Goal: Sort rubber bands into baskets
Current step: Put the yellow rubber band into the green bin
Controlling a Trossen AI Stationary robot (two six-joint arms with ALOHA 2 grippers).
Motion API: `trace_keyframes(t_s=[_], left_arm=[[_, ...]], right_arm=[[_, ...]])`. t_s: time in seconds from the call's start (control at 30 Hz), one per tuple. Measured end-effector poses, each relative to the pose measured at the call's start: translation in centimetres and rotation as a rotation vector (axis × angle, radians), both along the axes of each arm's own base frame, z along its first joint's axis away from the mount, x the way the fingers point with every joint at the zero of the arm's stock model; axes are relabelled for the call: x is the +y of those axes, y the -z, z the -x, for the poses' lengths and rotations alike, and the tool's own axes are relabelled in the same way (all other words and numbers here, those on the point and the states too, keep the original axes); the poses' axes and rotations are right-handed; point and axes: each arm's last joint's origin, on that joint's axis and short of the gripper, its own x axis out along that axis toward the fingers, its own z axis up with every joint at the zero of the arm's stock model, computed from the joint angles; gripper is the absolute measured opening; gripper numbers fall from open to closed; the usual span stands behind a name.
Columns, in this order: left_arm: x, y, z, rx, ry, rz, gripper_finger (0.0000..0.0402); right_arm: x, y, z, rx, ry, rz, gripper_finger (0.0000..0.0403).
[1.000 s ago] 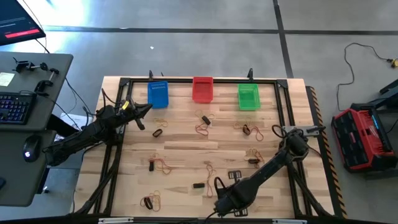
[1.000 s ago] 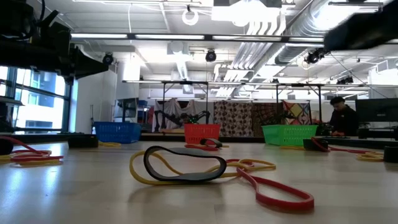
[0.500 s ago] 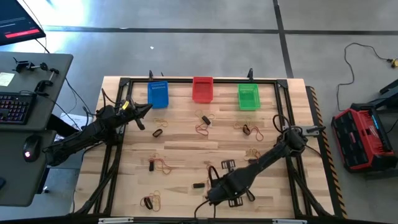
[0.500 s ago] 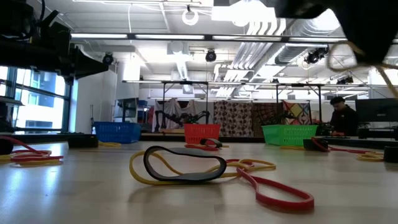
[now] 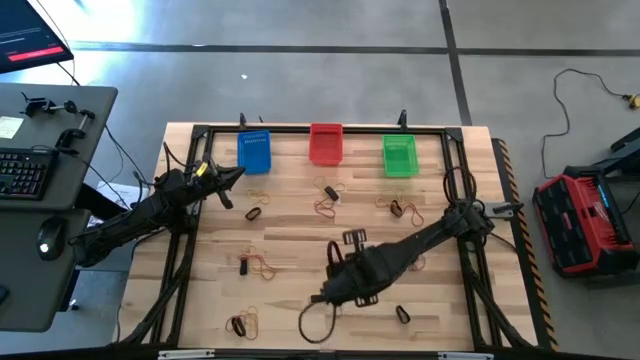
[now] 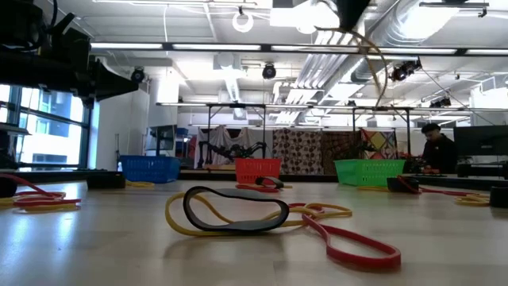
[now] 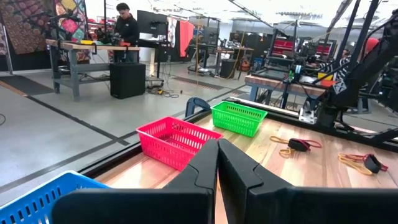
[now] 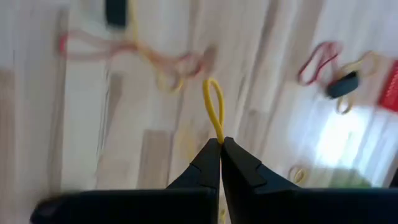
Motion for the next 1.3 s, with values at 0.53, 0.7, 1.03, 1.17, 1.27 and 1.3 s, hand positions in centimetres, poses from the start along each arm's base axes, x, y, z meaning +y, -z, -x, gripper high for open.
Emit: trace_keyframes(t_s=[0.53, 0.7, 1.03, 1.17, 1.27, 1.3], left_arm=[[0.0, 0.0, 0.0, 0.001, 0.001, 0.001, 0.0003], [0.0, 0.0, 0.0, 0.002, 0.001, 0.001, 0.0003], [0.0, 0.0, 0.0, 0.002, 0.001, 0.001, 0.0003], [0.0, 0.0, 0.0, 0.002, 0.001, 0.001, 0.0003], [0.0, 0.0, 0.0, 0.002, 0.001, 0.001, 0.0003], [0.0, 0.0, 0.0, 0.002, 0.001, 0.001, 0.0003]], right_arm=[[-10.5, -8.7, 2.7, -0.241, 0.133, 0.124, 0.0000], [-14.0, -10.8, 4.0, -0.300, 0.207, 0.183, 0.0000], [-19.5, -13.7, 6.8, -0.364, 0.345, 0.251, 0.0000], [-21.3, -14.4, 7.9, -0.382, 0.405, 0.263, 0.0000], [-22.7, -14.9, 8.7, -0.393, 0.455, 0.286, 0.0000], [-23.1, -15.0, 8.9, -0.394, 0.473, 0.295, 0.0000]])
